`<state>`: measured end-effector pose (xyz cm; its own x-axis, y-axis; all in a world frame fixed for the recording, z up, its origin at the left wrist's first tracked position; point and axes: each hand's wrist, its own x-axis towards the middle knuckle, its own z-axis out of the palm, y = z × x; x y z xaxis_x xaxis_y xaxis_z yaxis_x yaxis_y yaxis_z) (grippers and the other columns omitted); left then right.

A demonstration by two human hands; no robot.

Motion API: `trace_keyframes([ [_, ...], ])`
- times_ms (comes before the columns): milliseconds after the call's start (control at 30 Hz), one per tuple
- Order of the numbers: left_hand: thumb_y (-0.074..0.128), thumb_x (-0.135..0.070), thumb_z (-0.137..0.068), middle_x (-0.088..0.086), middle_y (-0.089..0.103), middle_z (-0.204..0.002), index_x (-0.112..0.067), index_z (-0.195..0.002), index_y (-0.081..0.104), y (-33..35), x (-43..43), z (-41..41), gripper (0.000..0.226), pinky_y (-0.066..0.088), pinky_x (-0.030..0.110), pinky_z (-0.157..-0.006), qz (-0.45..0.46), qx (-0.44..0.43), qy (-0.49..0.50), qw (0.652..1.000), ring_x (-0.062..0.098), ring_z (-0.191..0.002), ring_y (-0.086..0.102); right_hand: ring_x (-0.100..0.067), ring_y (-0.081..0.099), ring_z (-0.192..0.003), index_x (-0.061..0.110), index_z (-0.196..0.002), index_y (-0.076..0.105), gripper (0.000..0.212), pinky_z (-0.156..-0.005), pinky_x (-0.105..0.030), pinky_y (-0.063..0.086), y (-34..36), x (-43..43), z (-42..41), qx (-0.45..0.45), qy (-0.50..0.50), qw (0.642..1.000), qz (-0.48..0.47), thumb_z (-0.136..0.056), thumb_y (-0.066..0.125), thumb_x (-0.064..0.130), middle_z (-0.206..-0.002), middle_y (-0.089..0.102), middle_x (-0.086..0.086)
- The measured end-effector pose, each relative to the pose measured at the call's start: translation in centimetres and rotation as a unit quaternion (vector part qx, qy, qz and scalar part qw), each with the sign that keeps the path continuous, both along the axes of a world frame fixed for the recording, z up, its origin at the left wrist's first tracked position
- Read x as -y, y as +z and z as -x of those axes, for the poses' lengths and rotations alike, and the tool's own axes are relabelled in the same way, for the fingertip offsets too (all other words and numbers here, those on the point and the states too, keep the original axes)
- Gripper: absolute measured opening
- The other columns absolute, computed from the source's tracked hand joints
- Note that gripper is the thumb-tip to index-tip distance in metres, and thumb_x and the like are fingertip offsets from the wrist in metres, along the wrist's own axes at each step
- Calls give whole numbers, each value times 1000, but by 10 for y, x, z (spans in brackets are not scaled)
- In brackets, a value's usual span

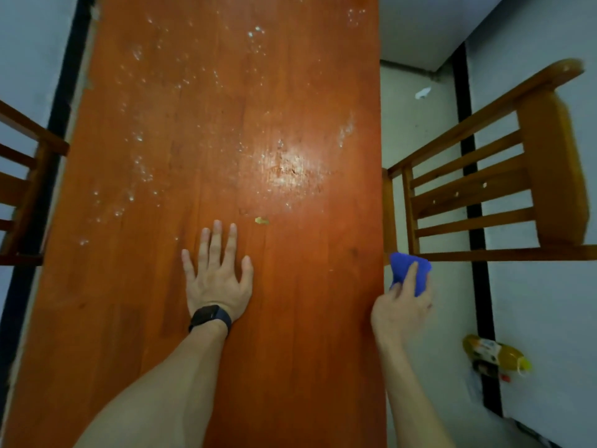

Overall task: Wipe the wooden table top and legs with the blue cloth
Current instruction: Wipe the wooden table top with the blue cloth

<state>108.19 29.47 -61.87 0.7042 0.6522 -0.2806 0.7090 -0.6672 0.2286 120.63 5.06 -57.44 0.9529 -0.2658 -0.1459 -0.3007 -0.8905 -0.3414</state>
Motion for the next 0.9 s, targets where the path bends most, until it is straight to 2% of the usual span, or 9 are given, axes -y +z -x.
trace_keyframes([
  [167,15,-58,-96,-9,-14,-164,-38,-155,-7,0,-2,1,67,-8,49,-121,2,8,0,1000,12,-150,-15,-23,38,-119,36,-150,34,60,-99,-30,35,3,-131,-9,78,314,945,-58,-97,53,17,-157,29,-6],
  [267,20,-55,-95,-9,-3,-165,-36,-157,5,-3,-1,1,67,-2,51,-121,-7,20,8,1000,12,-151,-7,-30,39,-116,43,-146,38,60,-94,-40,40,-4,-206,-14,48,543,837,-60,-93,53,20,-160,25,-2],
  [333,20,-55,-95,-9,-2,-165,-36,-157,4,-2,-1,0,67,-2,52,-121,-5,19,5,1000,12,-152,-6,-34,36,-123,45,-147,36,61,-96,-45,39,-15,-214,-25,33,623,781,-17,-92,52,21,-161,20,-1],
  [400,18,-56,-96,-10,-10,-164,-38,-155,-5,-2,-2,0,66,-6,51,-121,2,17,1,1000,11,-151,-12,-33,36,-124,41,-150,31,66,-97,-43,38,-20,-192,-43,50,553,831,30,-91,54,21,-161,20,-5],
  [500,18,-56,-97,-10,-12,-164,-38,-155,-9,-2,-1,1,66,-8,50,-120,-7,24,2,1000,11,-150,-14,-33,41,-117,34,-153,25,69,-95,-41,38,-12,-134,-71,38,295,951,90,-92,51,18,-159,20,-13],
  [567,19,-56,-98,-8,-10,-164,-37,-155,-8,-3,-1,0,66,-7,50,-120,-11,28,5,1000,11,-151,-13,-37,40,-118,31,-154,25,65,-97,-44,36,2,-110,-81,23,205,974,99,-94,47,18,-158,18,-16],
  [700,19,-56,-97,-8,-11,-164,-38,-155,-9,-3,0,0,67,-8,50,-120,-11,21,4,1000,11,-150,-15,-33,39,-115,33,-150,34,56,-97,-38,37,8,-148,-67,65,267,962,13,-97,47,19,-157,25,-14],
  [833,16,-58,-96,-9,-10,-164,-38,-155,-6,-1,-2,0,67,-7,49,-120,-6,5,7,1000,10,-150,-15,-33,38,-115,43,-148,34,71,-95,-42,40,-4,-225,-34,55,484,873,-25,-86,53,12,-159,23,-9],
  [900,14,-59,-95,-10,-11,-164,-38,-156,-5,1,0,0,67,-8,48,-120,-3,-5,8,1000,10,-150,-15,-33,38,-116,45,-146,37,72,-93,-43,42,-10,-237,-34,18,516,856,-24,-84,53,11,-159,24,-6],
])
